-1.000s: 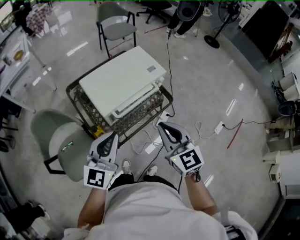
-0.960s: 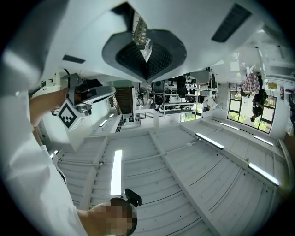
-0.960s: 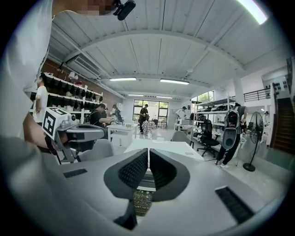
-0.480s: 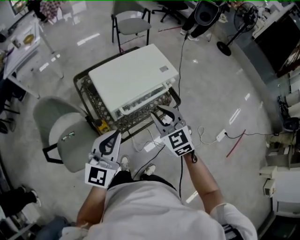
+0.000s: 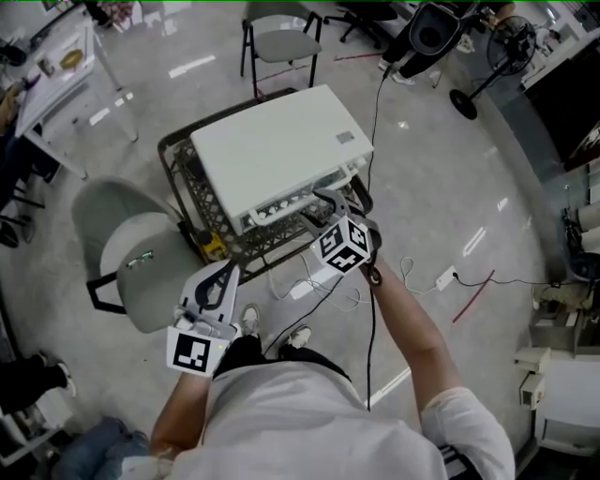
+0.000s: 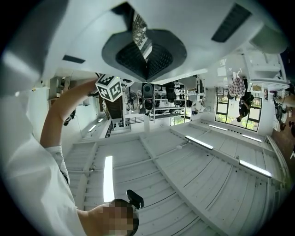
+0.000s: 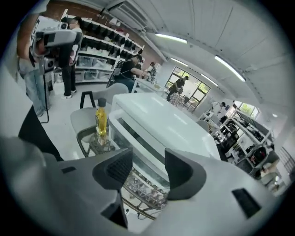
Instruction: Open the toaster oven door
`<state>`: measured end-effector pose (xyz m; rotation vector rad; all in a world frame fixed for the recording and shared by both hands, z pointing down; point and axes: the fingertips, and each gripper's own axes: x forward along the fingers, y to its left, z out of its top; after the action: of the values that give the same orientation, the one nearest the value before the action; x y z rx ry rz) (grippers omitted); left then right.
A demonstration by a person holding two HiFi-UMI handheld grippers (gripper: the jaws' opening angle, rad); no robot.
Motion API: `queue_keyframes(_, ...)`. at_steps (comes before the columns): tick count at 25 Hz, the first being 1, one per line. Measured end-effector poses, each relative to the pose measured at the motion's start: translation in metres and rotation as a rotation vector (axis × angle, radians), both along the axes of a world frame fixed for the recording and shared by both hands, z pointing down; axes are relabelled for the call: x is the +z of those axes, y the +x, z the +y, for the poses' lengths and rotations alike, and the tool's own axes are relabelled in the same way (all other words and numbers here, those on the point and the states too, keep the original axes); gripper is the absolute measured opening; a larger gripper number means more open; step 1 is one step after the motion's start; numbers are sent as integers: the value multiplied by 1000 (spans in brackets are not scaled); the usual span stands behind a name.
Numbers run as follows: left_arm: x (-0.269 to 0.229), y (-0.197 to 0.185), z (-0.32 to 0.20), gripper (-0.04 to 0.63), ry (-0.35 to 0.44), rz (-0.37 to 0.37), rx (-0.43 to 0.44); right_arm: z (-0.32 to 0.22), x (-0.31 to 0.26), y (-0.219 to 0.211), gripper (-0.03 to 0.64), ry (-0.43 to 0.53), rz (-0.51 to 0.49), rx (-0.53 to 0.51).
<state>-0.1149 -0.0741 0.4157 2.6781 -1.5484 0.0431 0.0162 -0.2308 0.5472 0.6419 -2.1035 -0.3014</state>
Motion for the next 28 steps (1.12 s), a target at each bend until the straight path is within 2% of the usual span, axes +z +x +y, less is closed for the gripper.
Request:
queue_keyframes(9,4,-8,1,17,-10,0,-20,-18,42,8,245,71,326,-155)
queue_keyframes(12,6,-12,2,17,-19,3,-26,-16,50,10,249,92,385,-178)
queue_keyframes(16,7,-12,2,17,-21,5,-25,-14,52,10,256,98,392,-168)
queue_keyframes(28,6,0,0,17,-20,32,12,8,51,23,252,11,287,-70)
